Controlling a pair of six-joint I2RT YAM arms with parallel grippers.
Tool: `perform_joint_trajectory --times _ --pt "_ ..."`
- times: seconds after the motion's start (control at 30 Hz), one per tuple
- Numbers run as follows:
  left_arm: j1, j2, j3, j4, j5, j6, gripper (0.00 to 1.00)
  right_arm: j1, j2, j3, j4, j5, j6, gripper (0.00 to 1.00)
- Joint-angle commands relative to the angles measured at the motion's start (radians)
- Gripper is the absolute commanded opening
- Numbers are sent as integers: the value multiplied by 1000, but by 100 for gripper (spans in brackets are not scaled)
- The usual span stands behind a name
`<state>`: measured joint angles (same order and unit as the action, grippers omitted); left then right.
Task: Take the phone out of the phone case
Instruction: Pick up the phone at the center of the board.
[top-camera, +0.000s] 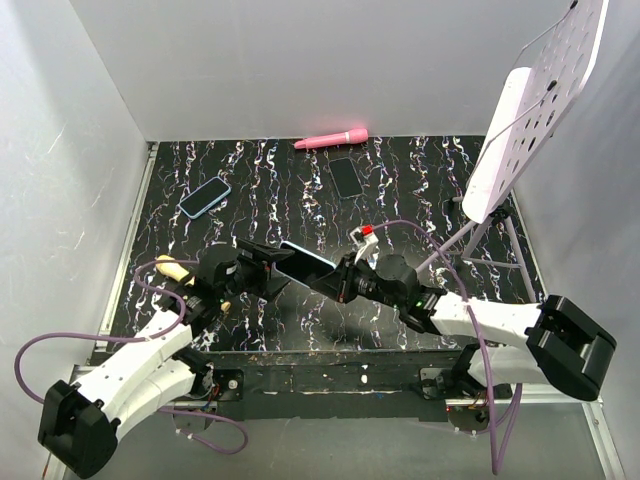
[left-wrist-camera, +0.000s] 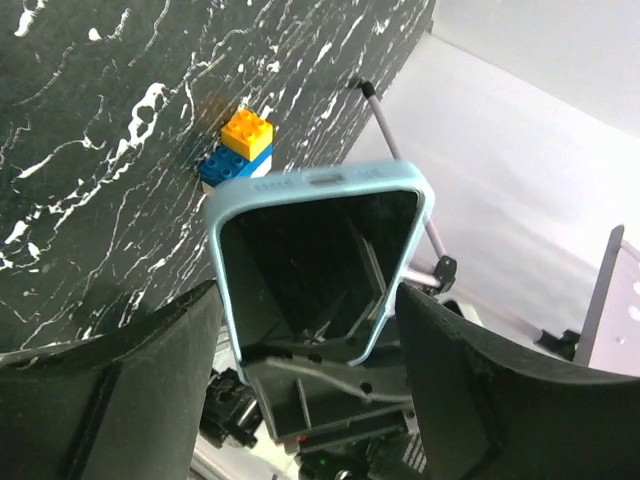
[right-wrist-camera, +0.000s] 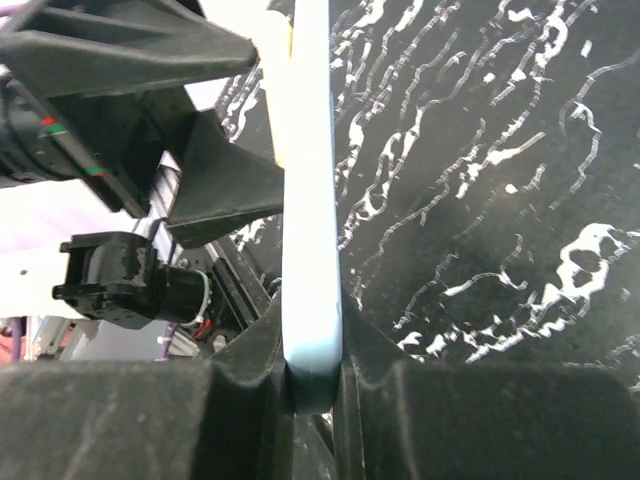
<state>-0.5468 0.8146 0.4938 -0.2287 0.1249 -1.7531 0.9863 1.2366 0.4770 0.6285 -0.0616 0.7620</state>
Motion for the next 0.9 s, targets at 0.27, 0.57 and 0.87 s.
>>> perform_joint_trajectory --times 0.27,0.57,0.87 --pt "2 9 196 -204 11 1008 91 -311 -120 149 -577 -567 -297 1" --pt "-140 230 308 -115 514 1444 91 -345 -192 167 -669 -1017 -348 1" --pt "-186 238 299 -5 808 1414 70 -337 -218 183 -685 -1046 -400 1"
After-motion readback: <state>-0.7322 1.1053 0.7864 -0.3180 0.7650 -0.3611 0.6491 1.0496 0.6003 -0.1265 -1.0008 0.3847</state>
